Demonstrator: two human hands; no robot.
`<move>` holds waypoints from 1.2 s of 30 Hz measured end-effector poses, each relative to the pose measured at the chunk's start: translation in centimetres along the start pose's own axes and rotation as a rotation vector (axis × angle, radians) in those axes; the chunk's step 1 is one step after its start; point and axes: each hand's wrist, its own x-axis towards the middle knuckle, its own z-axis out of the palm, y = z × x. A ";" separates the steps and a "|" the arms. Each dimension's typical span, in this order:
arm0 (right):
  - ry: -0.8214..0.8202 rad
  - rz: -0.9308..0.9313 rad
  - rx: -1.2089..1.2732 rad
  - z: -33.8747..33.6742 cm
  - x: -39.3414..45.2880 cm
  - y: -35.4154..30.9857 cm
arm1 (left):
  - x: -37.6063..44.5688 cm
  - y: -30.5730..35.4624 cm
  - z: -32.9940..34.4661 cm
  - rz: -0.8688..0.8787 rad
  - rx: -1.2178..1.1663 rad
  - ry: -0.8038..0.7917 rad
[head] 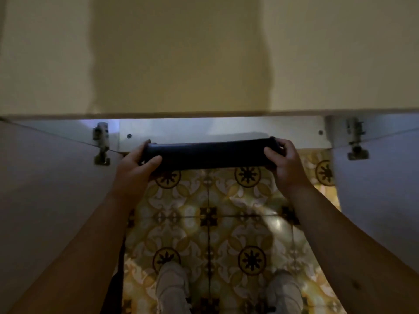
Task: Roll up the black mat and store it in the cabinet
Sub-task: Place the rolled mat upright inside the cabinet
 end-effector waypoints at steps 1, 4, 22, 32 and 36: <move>0.006 -0.020 0.020 0.9 1.7 1.0 | 1.3 -1.1 -0.1 0.016 -0.007 0.009; 0.043 -0.114 0.047 3.7 5.3 2.6 | 4.2 -3.9 -0.4 0.075 -0.020 0.066; 0.067 -0.207 0.002 11.7 8.8 1.7 | 7.4 -6.8 -3.5 0.200 0.112 0.203; 0.124 -0.047 0.180 22.9 9.6 -1.8 | 6.3 -7.7 -3.7 0.213 0.005 0.359; -0.060 -0.014 0.130 26.6 6.7 3.1 | 5.9 -8.7 -1.9 0.255 0.026 0.470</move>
